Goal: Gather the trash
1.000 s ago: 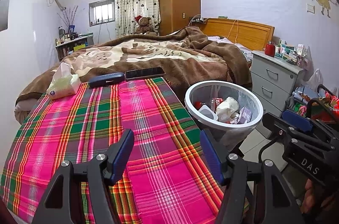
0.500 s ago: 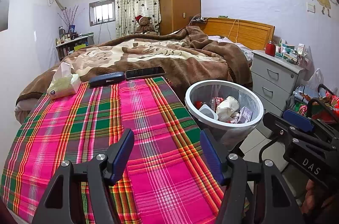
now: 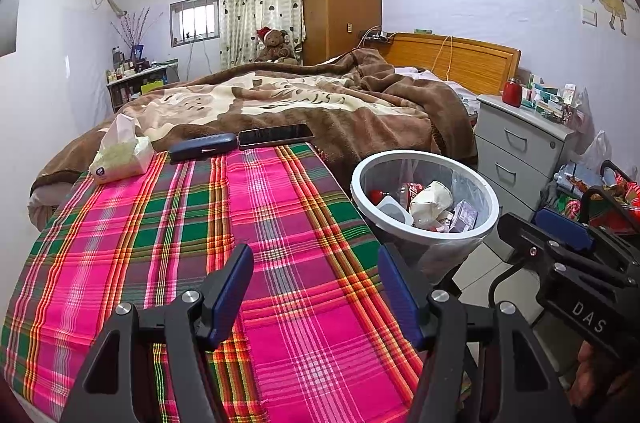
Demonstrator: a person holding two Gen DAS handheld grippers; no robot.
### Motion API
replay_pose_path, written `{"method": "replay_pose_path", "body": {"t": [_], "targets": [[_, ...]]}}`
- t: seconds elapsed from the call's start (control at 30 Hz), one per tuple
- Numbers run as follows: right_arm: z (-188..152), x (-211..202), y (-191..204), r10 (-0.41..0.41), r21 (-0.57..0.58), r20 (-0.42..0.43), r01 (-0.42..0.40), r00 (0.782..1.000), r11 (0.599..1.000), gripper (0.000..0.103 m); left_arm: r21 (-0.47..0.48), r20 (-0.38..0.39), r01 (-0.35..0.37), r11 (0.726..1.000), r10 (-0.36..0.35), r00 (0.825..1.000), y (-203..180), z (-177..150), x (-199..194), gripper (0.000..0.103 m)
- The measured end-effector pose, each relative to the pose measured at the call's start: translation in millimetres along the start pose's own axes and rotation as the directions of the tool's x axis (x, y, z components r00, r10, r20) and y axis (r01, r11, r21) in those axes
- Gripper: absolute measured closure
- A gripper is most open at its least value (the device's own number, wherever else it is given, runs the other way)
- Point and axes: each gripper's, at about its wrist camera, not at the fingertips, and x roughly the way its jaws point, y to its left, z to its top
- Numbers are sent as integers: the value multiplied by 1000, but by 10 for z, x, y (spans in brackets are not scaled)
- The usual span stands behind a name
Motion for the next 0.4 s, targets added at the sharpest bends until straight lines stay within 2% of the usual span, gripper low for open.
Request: {"method": "replay_pose_path", "body": {"t": [0.4], "targets": [[-3,-2,12,1,1,-1,-1,1000,1000,46,-1,-3,-2,1000,2,1000,3,-6,-12,39]]}}
